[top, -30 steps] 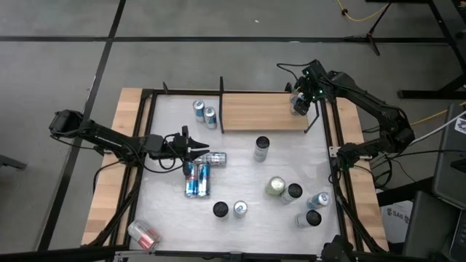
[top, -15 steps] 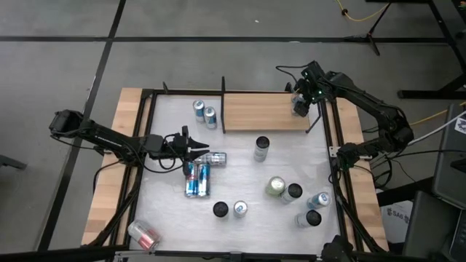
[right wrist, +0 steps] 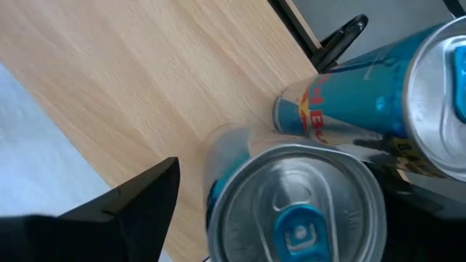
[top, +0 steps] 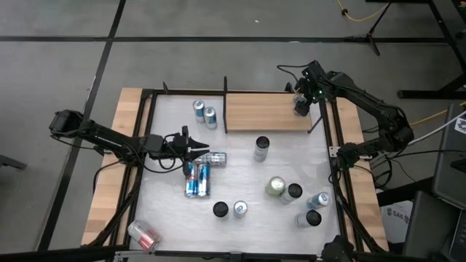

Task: Place canned beverage on shelf
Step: Put the blue soda can on the shelf aligned with the other blue soda can, then put the blue soda can on the shelf aligned with the other blue soda cans

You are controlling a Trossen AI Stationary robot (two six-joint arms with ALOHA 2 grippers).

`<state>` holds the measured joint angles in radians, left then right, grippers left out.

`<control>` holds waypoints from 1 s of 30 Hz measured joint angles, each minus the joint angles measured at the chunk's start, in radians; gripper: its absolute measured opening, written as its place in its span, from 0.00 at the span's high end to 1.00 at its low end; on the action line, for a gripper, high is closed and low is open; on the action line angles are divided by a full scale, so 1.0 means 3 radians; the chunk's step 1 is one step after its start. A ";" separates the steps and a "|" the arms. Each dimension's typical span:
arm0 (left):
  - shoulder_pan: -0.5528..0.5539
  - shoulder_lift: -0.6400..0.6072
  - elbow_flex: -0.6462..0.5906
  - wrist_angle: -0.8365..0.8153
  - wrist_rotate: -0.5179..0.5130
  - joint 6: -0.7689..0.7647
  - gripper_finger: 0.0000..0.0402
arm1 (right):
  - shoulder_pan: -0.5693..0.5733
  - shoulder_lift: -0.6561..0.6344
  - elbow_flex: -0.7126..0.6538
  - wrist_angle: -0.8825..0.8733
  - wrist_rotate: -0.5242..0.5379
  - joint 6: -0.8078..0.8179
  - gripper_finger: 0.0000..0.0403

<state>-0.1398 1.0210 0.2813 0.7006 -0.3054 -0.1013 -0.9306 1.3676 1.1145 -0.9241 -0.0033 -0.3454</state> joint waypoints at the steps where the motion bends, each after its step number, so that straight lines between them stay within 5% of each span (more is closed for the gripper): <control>1: 0.0000 0.0000 0.0000 0.0000 0.0000 0.0001 0.80 | 0.0000 -0.0001 0.0001 0.0001 0.0027 0.0001 0.15; 21: 0.0000 0.0000 -0.0001 0.0051 -0.0009 0.0022 0.80 | 0.0003 -0.0006 0.0584 -0.0468 0.0065 -0.0001 0.15; 30: 0.0190 0.0000 -0.0001 0.0736 -0.0534 0.0364 0.80 | 0.0004 -0.0009 0.1103 -0.0489 -0.0092 -0.0001 0.15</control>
<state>-0.0828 1.0209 0.2810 0.9215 -0.4656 0.0080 -0.9294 1.3647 1.4453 -1.0707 -0.0308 -0.3456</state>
